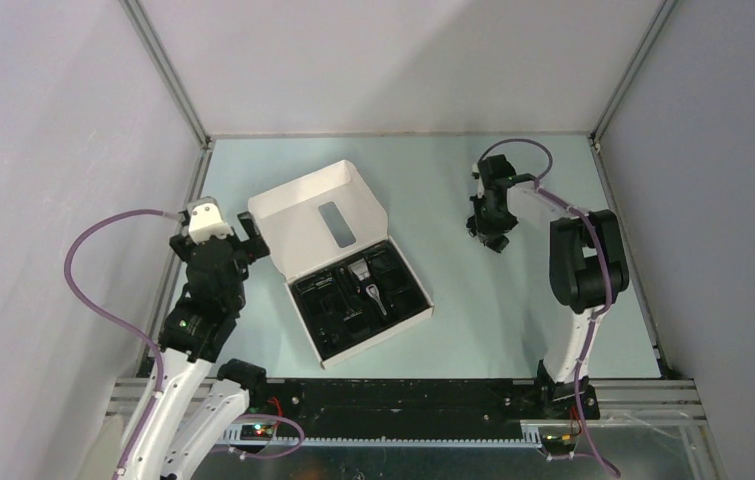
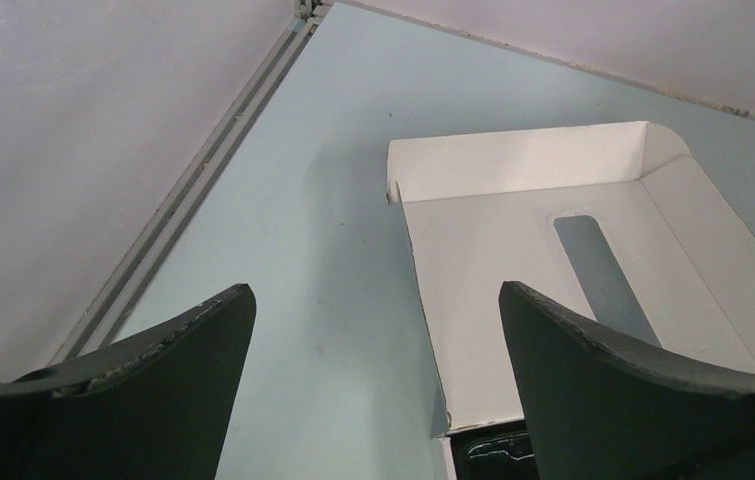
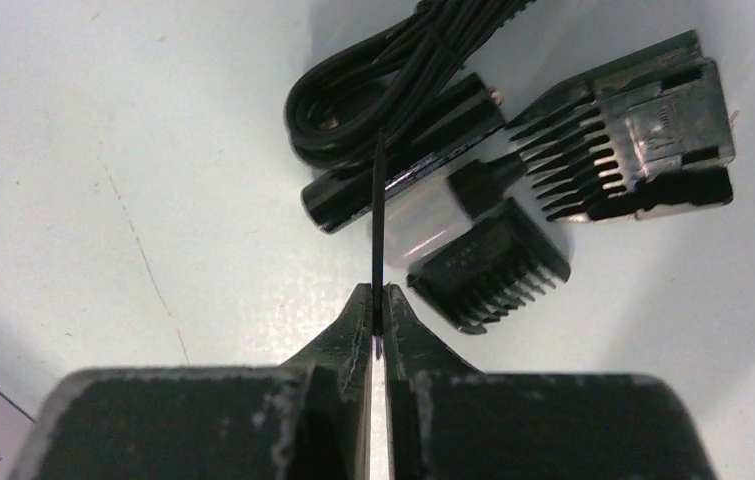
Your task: Sort the hair-cutting tools
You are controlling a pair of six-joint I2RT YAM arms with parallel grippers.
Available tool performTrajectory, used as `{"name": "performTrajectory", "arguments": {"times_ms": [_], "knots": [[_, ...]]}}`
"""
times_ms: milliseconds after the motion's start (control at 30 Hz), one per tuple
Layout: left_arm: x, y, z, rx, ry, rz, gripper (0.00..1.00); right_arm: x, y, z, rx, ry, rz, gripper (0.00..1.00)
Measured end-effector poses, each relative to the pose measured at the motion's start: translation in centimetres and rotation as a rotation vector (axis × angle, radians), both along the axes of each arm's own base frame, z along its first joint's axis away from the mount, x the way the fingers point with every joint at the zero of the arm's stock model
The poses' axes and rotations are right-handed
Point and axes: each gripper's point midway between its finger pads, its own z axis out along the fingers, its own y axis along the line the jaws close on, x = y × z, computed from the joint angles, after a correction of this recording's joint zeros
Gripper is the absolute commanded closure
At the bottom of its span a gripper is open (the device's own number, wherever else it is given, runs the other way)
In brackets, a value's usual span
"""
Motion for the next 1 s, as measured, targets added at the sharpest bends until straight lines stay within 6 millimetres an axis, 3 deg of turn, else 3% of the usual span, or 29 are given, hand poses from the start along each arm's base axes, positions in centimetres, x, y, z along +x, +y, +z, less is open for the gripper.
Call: {"name": "performTrajectory", "arguments": {"times_ms": [133,300,600,800,1000], "knots": [[0.1,-0.4,0.0,-0.001,0.001,-0.027,0.00,-0.9,1.2,0.7,-0.065,-0.010,0.058,1.00],[0.4,-1.6,0.0,-0.009,0.000,-0.098,0.00,-2.2,3.8,3.0,-0.099,-0.057,0.149,1.00],[0.9,-5.0,-1.0,-0.031,0.018,-0.291,0.00,-4.8,9.1,9.7,-0.022,-0.213,0.320,1.00],[1.4,-8.7,-1.0,-0.091,0.053,-0.470,0.00,-8.8,14.6,13.7,0.019,-0.358,0.581,1.00],[2.0,-13.4,1.7,-0.202,0.089,-0.682,0.02,-12.4,18.0,15.2,0.028,-0.469,0.798,1.00]]}}
